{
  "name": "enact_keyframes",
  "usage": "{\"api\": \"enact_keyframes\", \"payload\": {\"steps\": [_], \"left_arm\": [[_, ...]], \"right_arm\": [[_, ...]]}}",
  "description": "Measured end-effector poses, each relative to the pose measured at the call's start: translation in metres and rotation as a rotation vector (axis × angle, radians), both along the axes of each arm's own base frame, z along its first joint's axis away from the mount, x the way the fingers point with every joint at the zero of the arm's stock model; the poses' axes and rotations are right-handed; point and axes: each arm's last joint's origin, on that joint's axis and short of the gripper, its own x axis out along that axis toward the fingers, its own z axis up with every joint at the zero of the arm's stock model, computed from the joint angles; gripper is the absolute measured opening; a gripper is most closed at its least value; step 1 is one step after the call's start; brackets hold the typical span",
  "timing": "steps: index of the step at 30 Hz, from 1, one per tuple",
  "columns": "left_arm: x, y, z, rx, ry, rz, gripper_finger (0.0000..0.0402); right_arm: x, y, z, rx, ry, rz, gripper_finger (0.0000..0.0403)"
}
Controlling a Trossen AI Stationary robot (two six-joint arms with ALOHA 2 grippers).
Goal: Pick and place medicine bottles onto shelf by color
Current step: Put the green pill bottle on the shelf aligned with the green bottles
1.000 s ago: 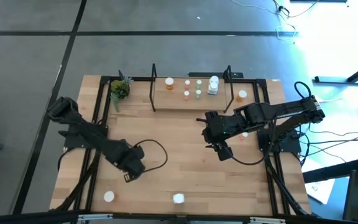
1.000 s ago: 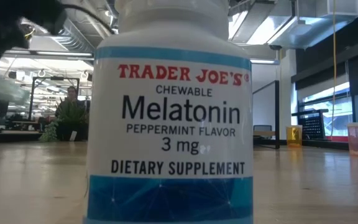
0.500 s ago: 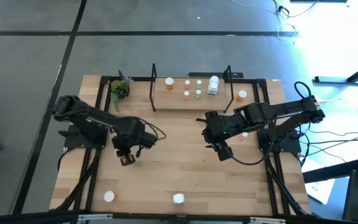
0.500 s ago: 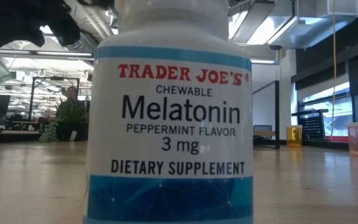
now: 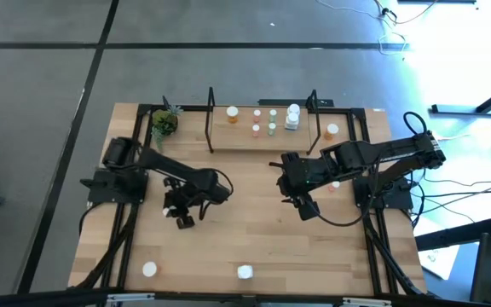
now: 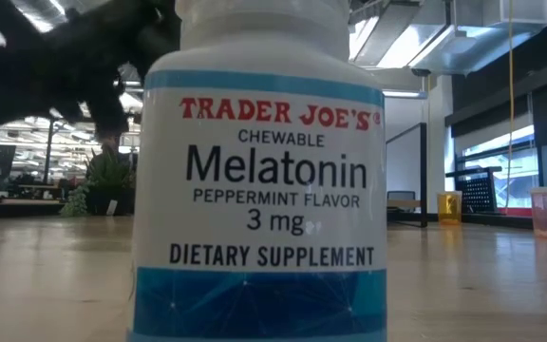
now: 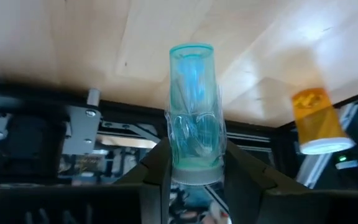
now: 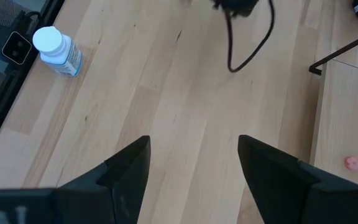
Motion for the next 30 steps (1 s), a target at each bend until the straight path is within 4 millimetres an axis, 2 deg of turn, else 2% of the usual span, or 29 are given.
{"api": "enact_keyframes", "payload": {"steps": [5, 10, 17, 30], "left_arm": [[0.005, -0.002, -0.018, 0.007, 0.045, -0.047, 0.0094], [0.011, -0.003, -0.031, -0.017, 0.014, -0.078, 0.0095], [0.016, -0.002, -0.038, -0.039, -0.045, -0.088, 0.0095], [0.018, -0.004, -0.047, -0.094, -0.029, -0.078, 0.0096]], "right_arm": [[0.0, 0.0, 0.0, -0.001, 0.0, 0.001, 0.0245], [0.0, 0.0, 0.0, -0.005, -0.001, 0.007, 0.0245], [0.0, 0.0, 0.0, -0.011, -0.002, 0.016, 0.0245], [0.0, 0.0, 0.0, -0.011, -0.002, 0.016, 0.0245]]}}
